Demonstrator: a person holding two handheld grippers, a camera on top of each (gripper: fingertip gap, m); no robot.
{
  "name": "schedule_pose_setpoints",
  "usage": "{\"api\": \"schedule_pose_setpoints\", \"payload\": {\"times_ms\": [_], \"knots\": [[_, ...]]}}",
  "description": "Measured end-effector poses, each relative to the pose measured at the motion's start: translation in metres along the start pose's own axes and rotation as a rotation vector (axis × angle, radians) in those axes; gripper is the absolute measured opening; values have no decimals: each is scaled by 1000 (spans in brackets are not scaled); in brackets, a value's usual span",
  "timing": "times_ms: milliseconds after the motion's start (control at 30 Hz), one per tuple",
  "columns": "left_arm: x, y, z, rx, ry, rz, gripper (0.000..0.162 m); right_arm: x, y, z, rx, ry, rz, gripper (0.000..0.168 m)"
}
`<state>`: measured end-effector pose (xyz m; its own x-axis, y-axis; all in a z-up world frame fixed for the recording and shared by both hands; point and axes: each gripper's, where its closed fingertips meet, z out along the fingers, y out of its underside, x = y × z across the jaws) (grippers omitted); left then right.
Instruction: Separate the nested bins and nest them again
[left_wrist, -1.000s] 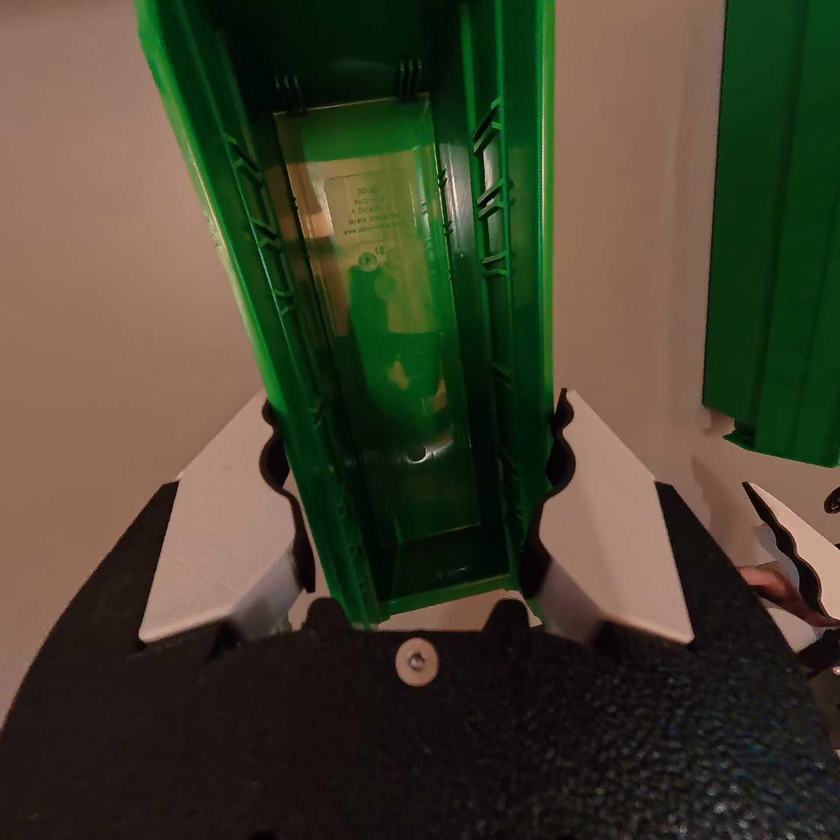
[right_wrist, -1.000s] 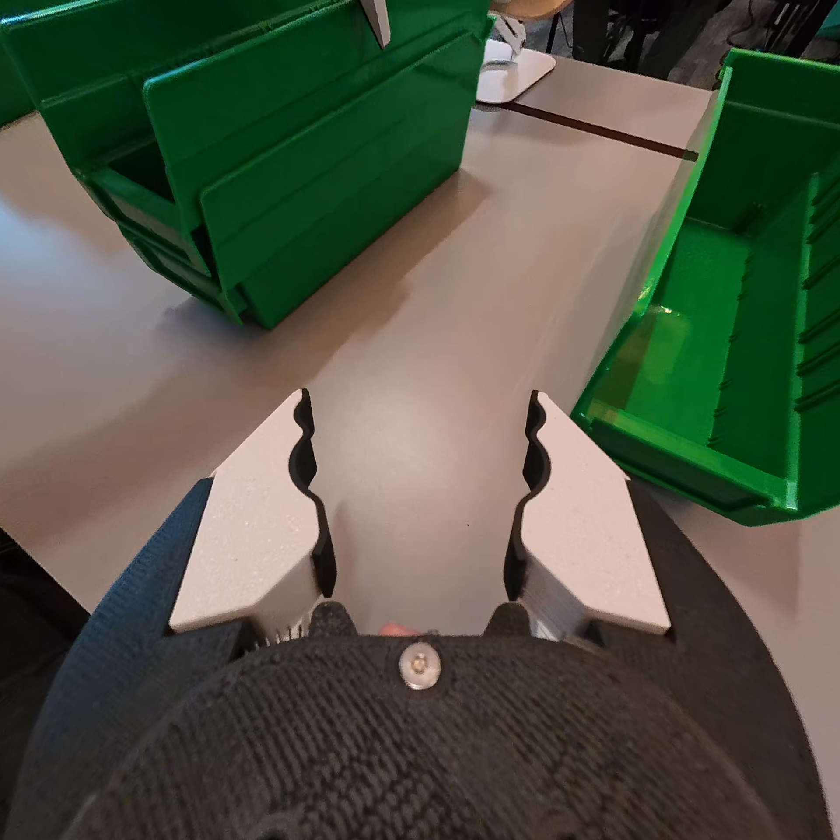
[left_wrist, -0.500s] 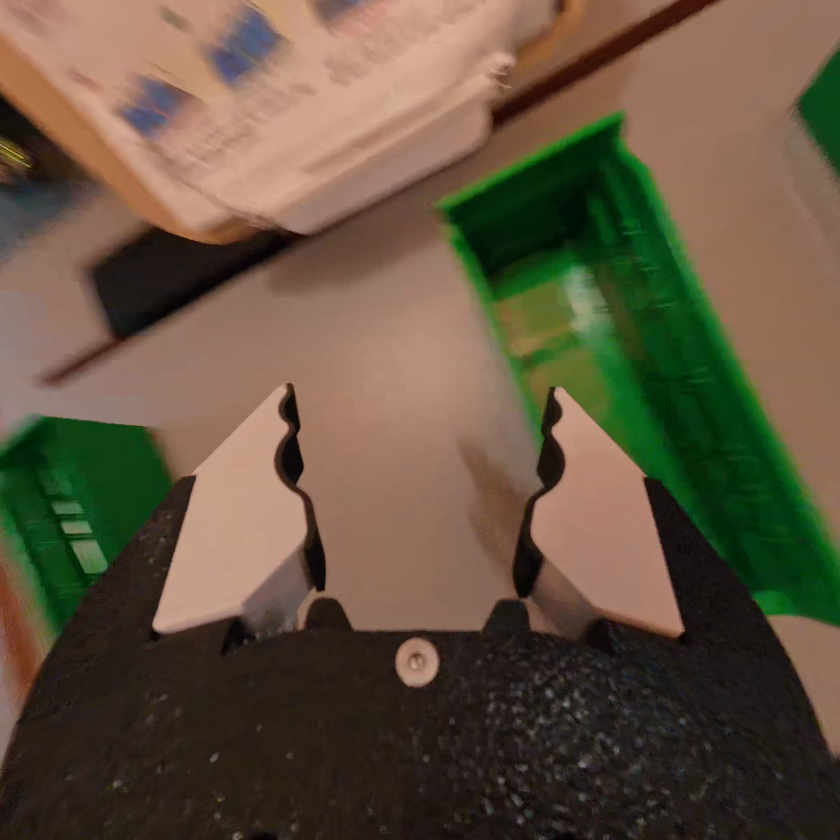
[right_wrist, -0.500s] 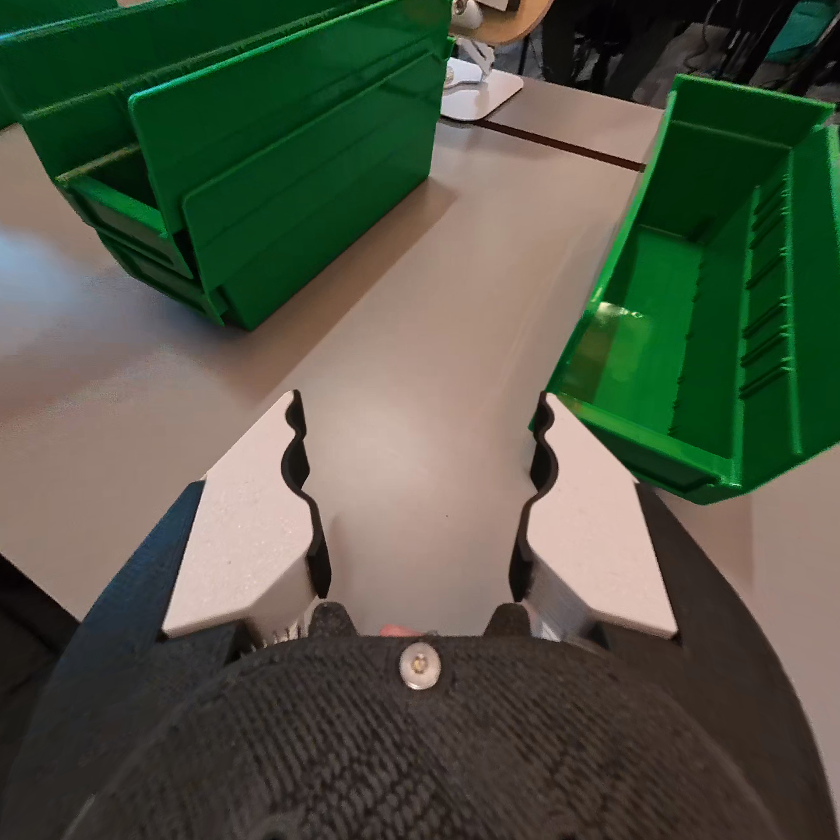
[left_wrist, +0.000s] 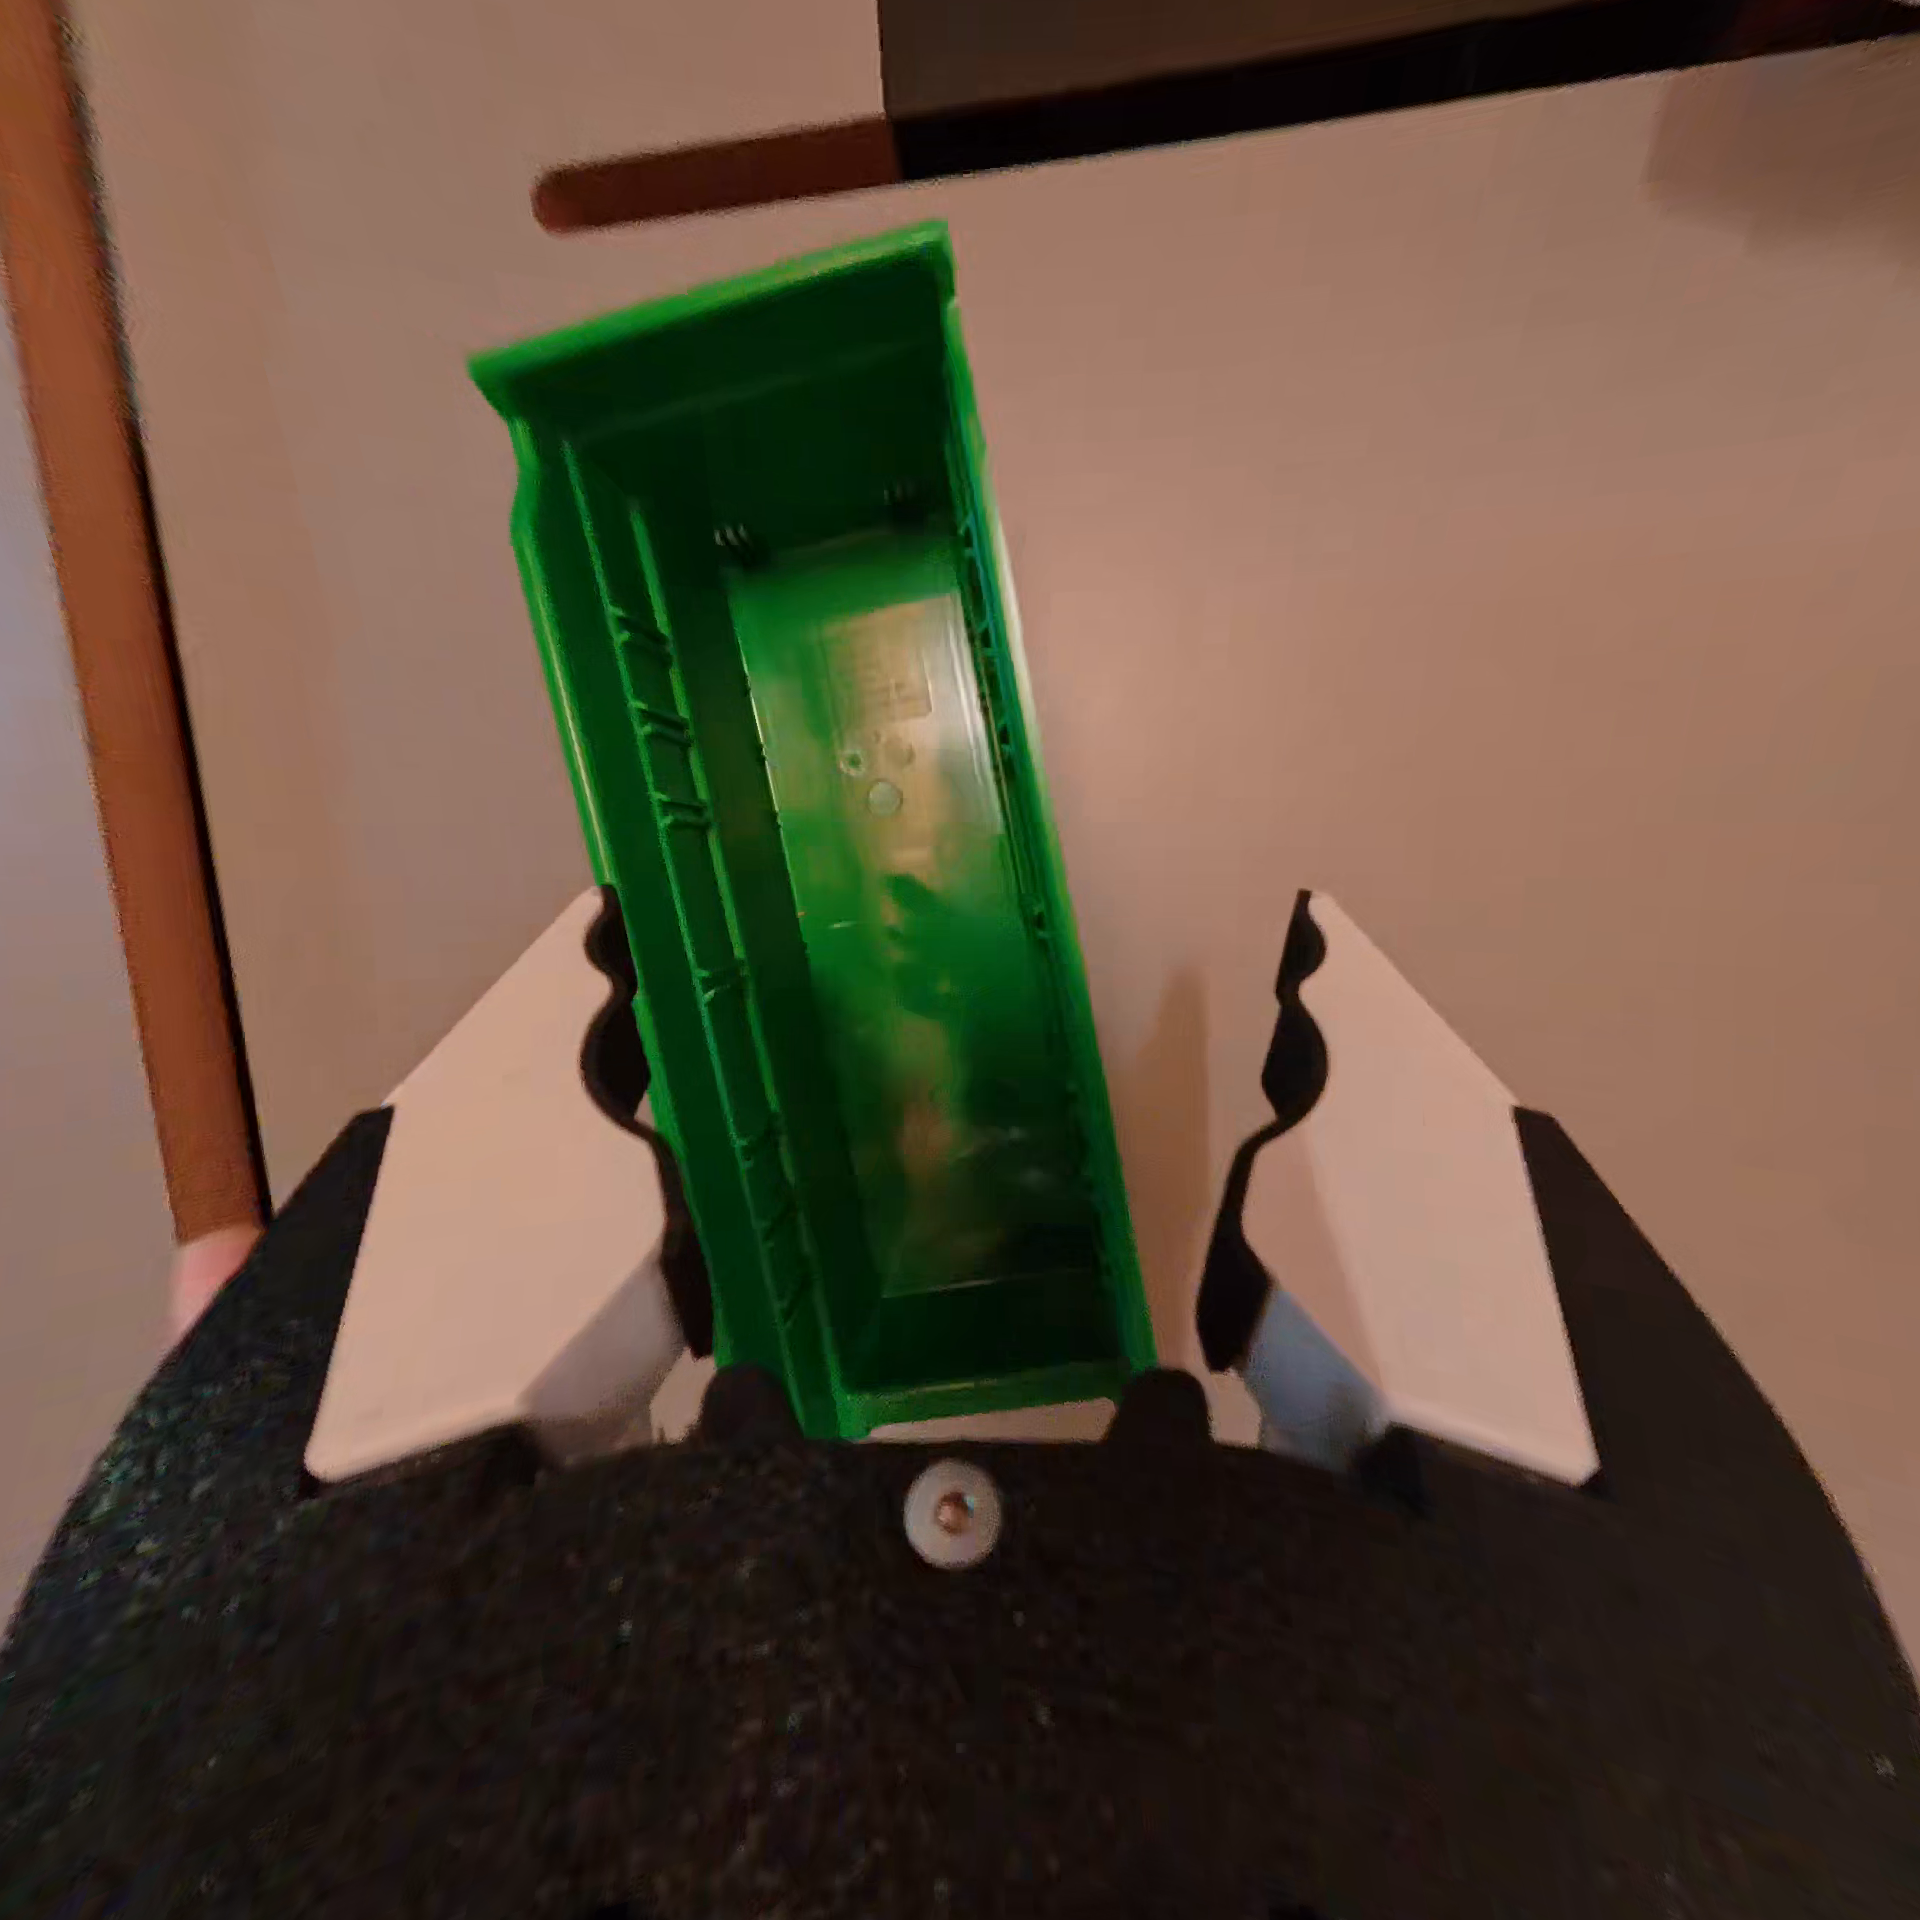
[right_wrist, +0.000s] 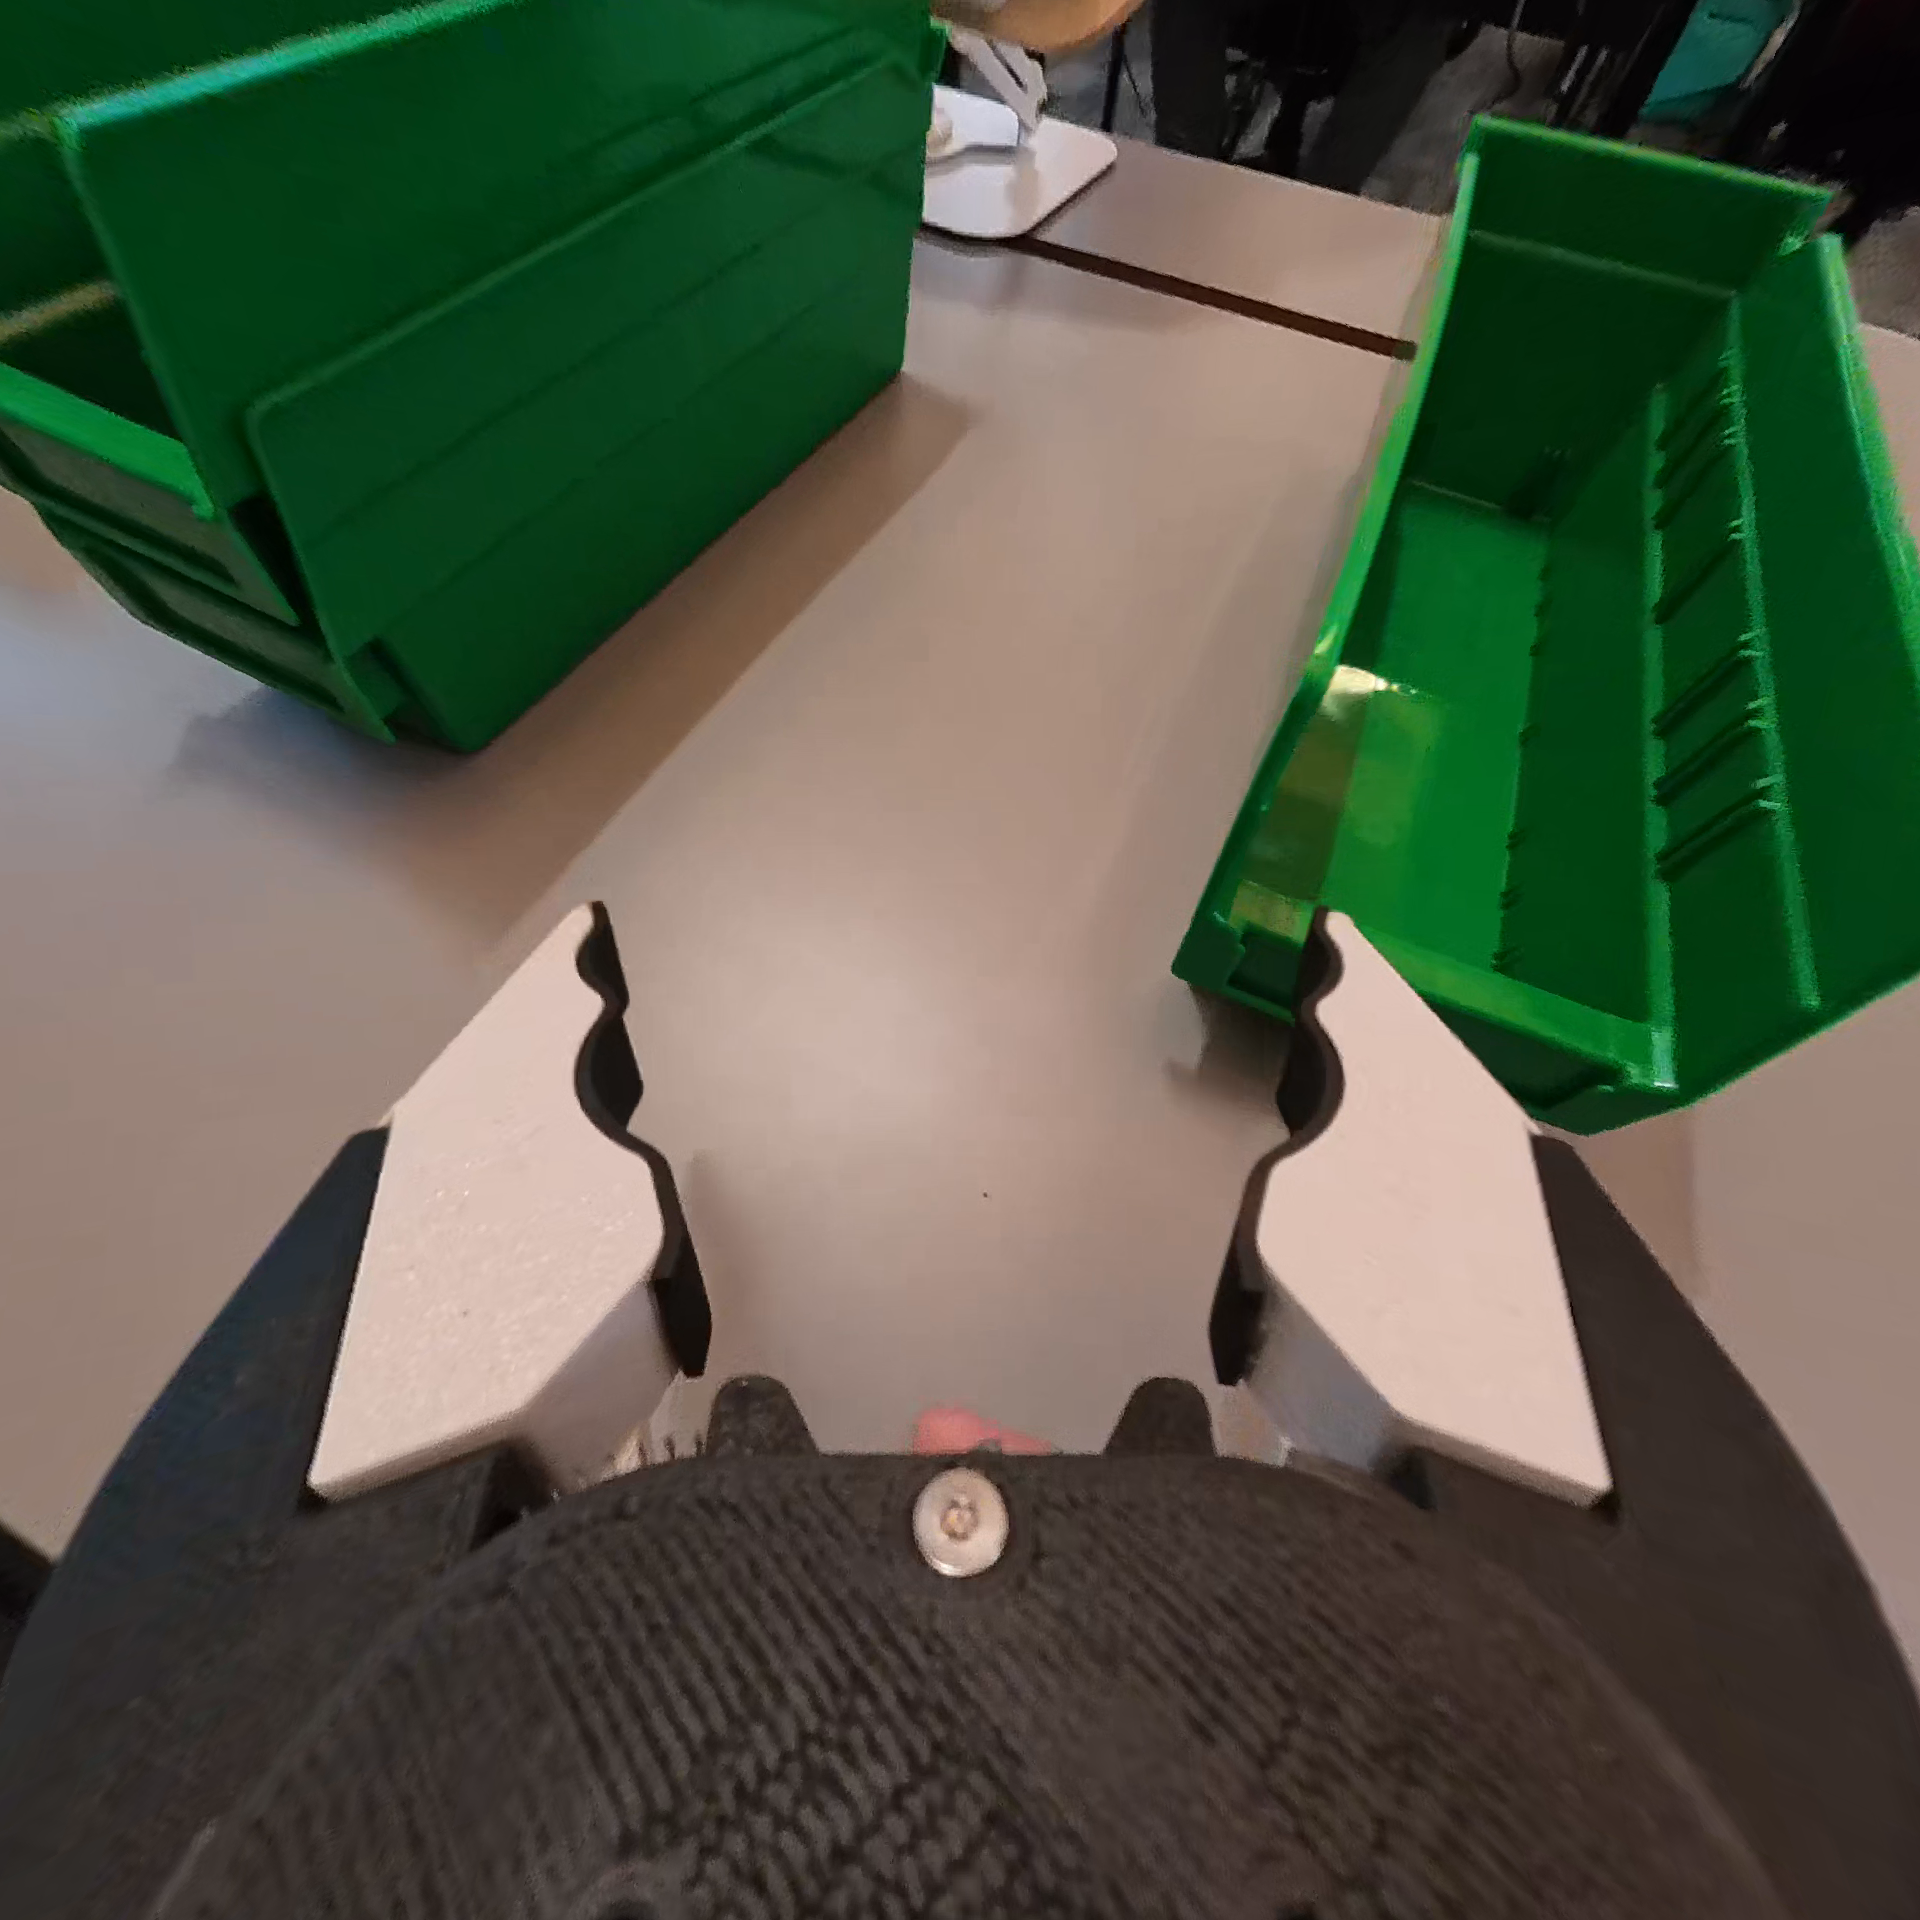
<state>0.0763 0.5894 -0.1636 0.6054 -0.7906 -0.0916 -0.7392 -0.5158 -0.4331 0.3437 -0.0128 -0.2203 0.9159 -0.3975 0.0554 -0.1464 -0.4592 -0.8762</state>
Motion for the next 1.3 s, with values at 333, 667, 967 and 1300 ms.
{"api": "schedule_pose_setpoints", "payload": {"times_ms": [333,667,967,1300], "knots": [[-34,12,50,-212,-12,-111,131,-19,-10,7,53,-98,59,121],[-26,30,65,-373,40,-101,116,-3,-4,7,45,-36,36,127],[52,1,-6,-383,136,-137,101,-1,-11,2,93,-60,61,120],[254,-52,-129,-285,359,-56,102,-10,-16,-1,93,-84,51,119]]}}
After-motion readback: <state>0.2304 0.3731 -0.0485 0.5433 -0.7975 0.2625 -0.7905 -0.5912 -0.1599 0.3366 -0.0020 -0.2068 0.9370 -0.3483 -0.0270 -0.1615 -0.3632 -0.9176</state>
